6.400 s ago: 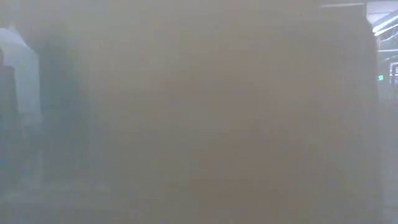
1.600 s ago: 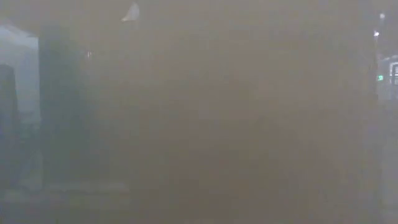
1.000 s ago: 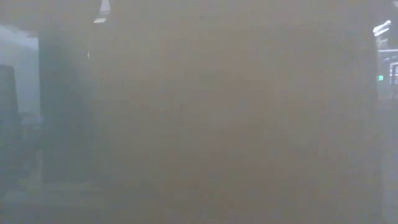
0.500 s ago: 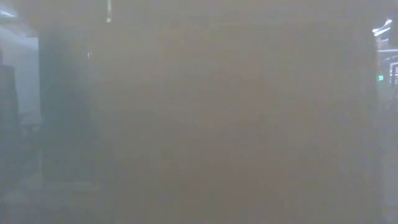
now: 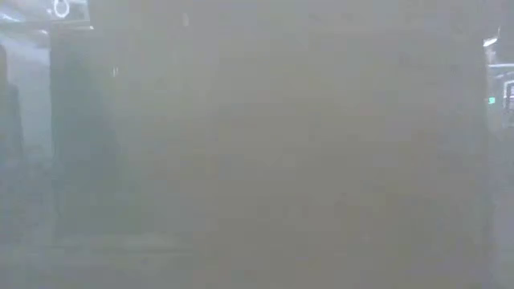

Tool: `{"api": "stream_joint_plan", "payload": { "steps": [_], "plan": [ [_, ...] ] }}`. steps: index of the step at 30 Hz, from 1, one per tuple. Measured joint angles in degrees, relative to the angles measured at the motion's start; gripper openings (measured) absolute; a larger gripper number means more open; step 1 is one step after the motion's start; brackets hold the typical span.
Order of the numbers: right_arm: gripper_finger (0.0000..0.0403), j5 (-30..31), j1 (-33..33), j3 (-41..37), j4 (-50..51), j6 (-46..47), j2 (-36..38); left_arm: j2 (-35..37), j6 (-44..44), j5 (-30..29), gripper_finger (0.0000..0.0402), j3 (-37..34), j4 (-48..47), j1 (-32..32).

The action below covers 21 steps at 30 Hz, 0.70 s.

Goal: Sort blocks by size
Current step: Put the large orange game piece into the transparent bin

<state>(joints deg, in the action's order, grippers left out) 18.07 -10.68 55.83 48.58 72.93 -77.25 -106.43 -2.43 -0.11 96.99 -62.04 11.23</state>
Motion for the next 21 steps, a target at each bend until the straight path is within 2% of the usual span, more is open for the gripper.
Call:
{"api": "stream_joint_plan", "payload": {
  "steps": [4, 8, 12, 15, 18, 21],
  "plan": [
    [0.0209, -1.0, -1.8, 0.0, -0.1, -1.2, 0.0, 1.1, 1.2, 1.2, 0.0232, -3.8, 1.2, -3.1],
    [0.0209, -1.7, -3.4, 0.0, -1.5, -3.0, 0.0, 6.2, 4.6, 3.8, 0.0232, -14.1, 11.2, -6.1],
    [0.021, -1.7, -4.3, 0.0, -7.6, -8.3, 0.0, 15.3, 10.4, 2.9, 0.0232, -27.1, 21.5, -8.7],
    [0.0209, -1.7, -4.1, 0.0, -15.7, -17.4, -0.3, 23.0, 12.5, 2.5, 0.0232, -35.5, 27.1, -10.4],
    [0.0212, -1.8, -2.6, 0.0, -25.7, -28.5, -0.7, 31.2, 14.9, 1.2, 0.0232, -43.1, 32.0, -12.2],
    [0.0222, -4.2, 0.5, 0.8, -32.4, -32.7, -2.0, 39.7, 17.7, -2.3, 0.0232, -50.5, 37.7, -13.7]
  ]
}}
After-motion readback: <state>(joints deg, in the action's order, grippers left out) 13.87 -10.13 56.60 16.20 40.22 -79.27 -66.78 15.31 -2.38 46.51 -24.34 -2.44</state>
